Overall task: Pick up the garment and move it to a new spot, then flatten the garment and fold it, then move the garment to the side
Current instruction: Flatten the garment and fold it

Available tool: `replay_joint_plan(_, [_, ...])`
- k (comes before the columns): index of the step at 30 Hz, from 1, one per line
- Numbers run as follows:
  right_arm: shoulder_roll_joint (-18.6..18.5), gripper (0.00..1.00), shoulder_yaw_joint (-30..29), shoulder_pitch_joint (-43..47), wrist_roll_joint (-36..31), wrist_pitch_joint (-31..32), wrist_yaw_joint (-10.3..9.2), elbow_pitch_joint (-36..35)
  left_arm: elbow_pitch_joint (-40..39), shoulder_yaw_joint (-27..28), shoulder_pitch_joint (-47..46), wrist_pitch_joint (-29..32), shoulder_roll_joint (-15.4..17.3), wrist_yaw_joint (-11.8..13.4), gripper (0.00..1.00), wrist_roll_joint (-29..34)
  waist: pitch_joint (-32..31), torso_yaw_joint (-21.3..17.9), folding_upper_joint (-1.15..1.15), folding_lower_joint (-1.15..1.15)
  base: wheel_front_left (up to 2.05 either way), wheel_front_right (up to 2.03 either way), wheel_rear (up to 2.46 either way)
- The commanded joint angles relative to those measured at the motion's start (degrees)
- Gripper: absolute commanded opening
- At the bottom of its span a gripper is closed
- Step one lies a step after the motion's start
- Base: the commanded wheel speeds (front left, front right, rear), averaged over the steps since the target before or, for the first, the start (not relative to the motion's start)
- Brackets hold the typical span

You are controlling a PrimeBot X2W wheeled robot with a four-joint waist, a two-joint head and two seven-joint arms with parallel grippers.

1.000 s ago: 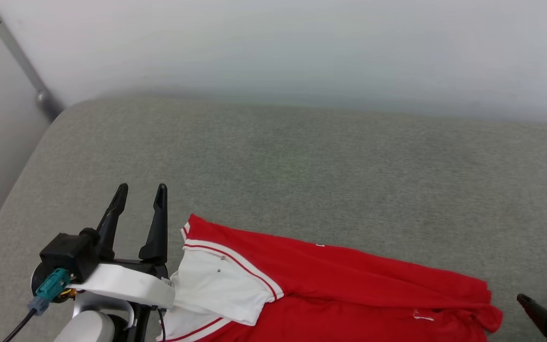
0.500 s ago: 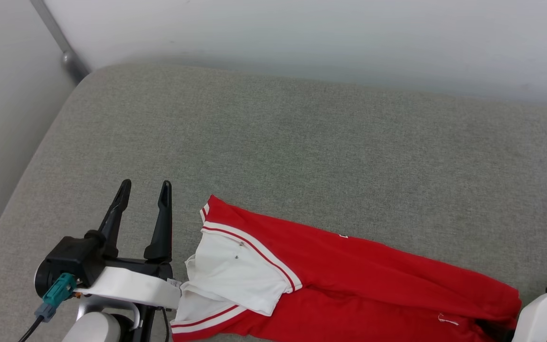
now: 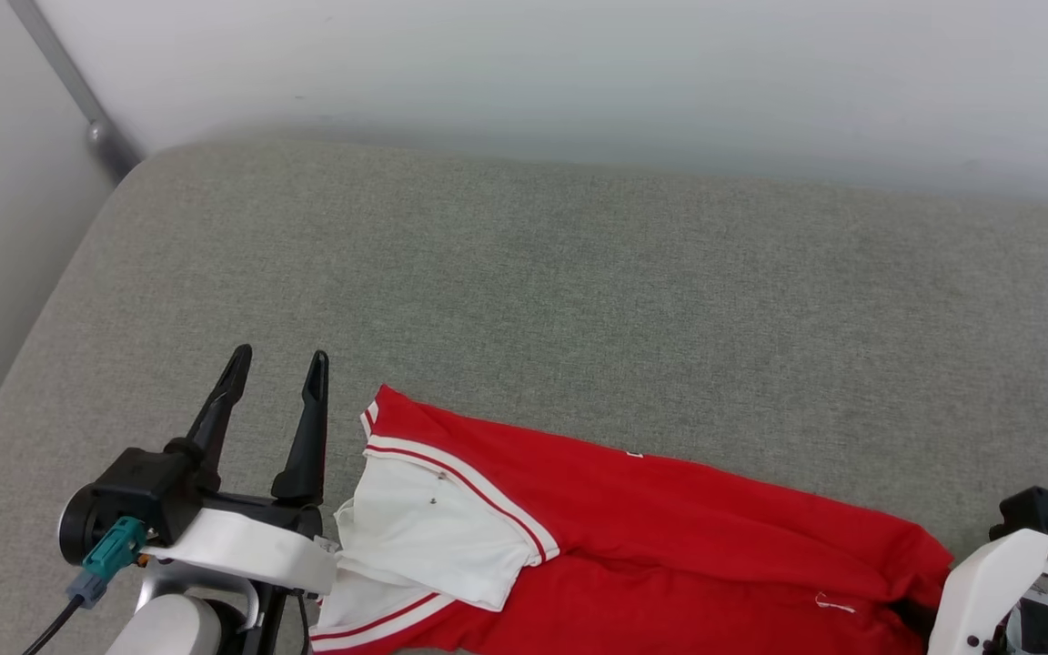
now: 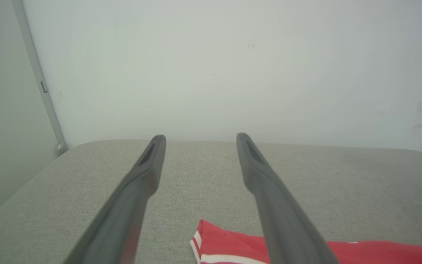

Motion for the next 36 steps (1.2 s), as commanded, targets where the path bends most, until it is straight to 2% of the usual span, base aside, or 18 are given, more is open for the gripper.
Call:
replay_joint_plan(1, [-0.2, 0.00, 0.8, -0.5, 0.4, -0.5, 0.11, 0.0, 0.1, 0.2, 0.7, 0.2, 0.3, 0.5, 1.00, 0.2, -0.6, -0.6, 0.00, 0.00, 0.00, 0.00, 0.00])
replay_joint_plan(5, [-2.6, 0.00, 0.9, -1.4, 0.8, -0.8, 0.11, -2.0, -0.3, 0.4, 1.4, 0.7, 0.7, 1.1, 1.00, 0.0, -1.4, -1.9, 0.00, 0.00, 0.00, 0.00, 0.00])
replay_joint_plan(9, [-5.0, 0.00, -1.5, -2.2, 0.2, -0.2, 0.04, -2.8, -1.3, 0.6, 2.2, 1.0, 1.3, 1.8, 1.00, 0.2, -1.9, -3.4, 0.00, 0.00, 0.00, 0.00, 0.00])
replay_joint_plan(16, [-8.0, 0.00, -9.2, -3.8, -0.5, 0.9, 0.04, -3.6, -2.8, 0.5, 2.6, 1.5, 1.7, 2.5, 1.00, 0.4, -1.5, -5.7, 0.00, 0.00, 0.00, 0.00, 0.00])
replay_joint_plan(21, [-8.7, 0.00, -14.8, -5.4, -0.6, 1.4, 0.04, -5.6, -3.4, 0.5, 2.7, 1.6, 1.8, 2.7, 1.00, 0.2, -1.2, -7.0, 0.00, 0.00, 0.00, 0.00, 0.00])
replay_joint_plan(24, [-7.0, 0.00, -15.4, -6.1, 0.8, 3.8, 0.04, -7.3, -3.3, 0.5, 2.7, 1.5, 1.9, 2.7, 1.00, 0.0, -1.5, -7.6, 0.00, 0.00, 0.00, 0.00, 0.00])
replay_joint_plan(30, [-0.1, 0.00, -14.7, -5.4, 7.7, 14.2, 0.05, -9.2, -3.1, 0.1, 2.9, 1.7, 1.6, 2.8, 1.00, -0.2, -2.7, -8.1, 0.00, 0.00, 0.00, 0.00, 0.00])
replay_joint_plan(34, [2.1, 0.00, -14.7, -4.8, 14.9, 18.9, 0.05, -8.0, -3.1, -0.3, 2.5, 1.8, 1.8, 2.5, 1.00, -0.2, -3.5, -7.3, 0.00, 0.00, 0.00, 0.00, 0.00])
replay_joint_plan(36, [2.4, 0.00, -14.2, -5.0, 21.7, 19.9, 0.04, -4.9, -3.0, -0.6, 2.2, 2.0, 1.7, 2.5, 1.00, -0.1, -3.9, -6.5, 0.00, 0.00, 0.00, 0.00, 0.00])
